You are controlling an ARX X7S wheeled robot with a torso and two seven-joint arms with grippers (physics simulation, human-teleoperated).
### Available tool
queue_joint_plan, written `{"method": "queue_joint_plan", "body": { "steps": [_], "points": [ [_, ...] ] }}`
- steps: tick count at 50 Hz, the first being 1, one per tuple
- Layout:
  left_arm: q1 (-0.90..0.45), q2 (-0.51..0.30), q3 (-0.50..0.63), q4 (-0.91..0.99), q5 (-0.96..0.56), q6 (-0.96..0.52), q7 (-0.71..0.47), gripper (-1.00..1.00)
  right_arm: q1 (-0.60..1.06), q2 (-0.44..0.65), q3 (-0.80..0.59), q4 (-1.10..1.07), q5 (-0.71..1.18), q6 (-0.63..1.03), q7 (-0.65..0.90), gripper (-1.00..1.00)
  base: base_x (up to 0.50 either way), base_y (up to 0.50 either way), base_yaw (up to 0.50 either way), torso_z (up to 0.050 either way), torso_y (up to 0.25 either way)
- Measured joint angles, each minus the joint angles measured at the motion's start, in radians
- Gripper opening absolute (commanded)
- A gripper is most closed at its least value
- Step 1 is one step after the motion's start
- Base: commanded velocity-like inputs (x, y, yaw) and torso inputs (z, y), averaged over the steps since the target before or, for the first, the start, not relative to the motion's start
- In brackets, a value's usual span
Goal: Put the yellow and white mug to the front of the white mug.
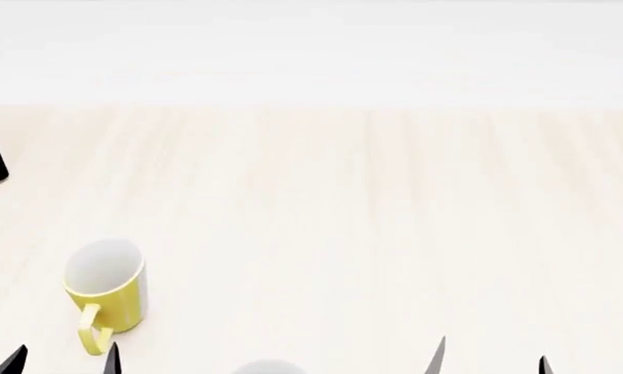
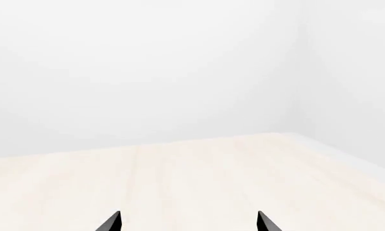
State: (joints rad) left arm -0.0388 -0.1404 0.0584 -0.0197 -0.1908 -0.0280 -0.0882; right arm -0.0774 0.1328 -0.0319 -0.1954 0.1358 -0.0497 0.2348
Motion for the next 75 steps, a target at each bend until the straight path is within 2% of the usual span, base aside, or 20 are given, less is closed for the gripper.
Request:
{"method": "queue_joint_plan", "body": {
  "steps": [15, 44, 45, 68, 75],
  "points": [
    [-0.117, 0.000, 0.014, -0.193, 0.024, -0.019, -0.032, 1.00, -0.002, 0.012, -0.012, -0.009, 0.006, 0.009, 0.020, 1.00, 0.00, 0.00, 0.00, 0.000, 0.000],
    [-0.239, 0.005, 0.065, -0.286, 0.052, -0.082, -0.073, 1.00, -0.008, 0.034, -0.033, -0.025, 0.018, 0.012, 0.043, 1.00, 0.00, 0.00, 0.00, 0.000, 0.000],
    [-0.241, 0.005, 0.066, -0.289, 0.051, -0.082, -0.073, -1.00, -0.009, 0.035, -0.033, -0.025, 0.019, 0.012, 0.044, 1.00, 0.00, 0.00, 0.00, 0.000, 0.000],
    [-0.278, 0.001, 0.081, -0.360, 0.026, -0.077, -0.053, -1.00, -0.010, 0.049, -0.047, -0.031, 0.028, 0.011, 0.060, 1.00, 0.00, 0.00, 0.00, 0.000, 0.000],
    [-0.300, -0.020, 0.094, -0.374, 0.004, -0.063, 0.019, -1.00, -0.012, 0.054, -0.049, -0.034, 0.032, 0.010, 0.064, 1.00, 0.00, 0.00, 0.00, 0.000, 0.000]
  ]
}}
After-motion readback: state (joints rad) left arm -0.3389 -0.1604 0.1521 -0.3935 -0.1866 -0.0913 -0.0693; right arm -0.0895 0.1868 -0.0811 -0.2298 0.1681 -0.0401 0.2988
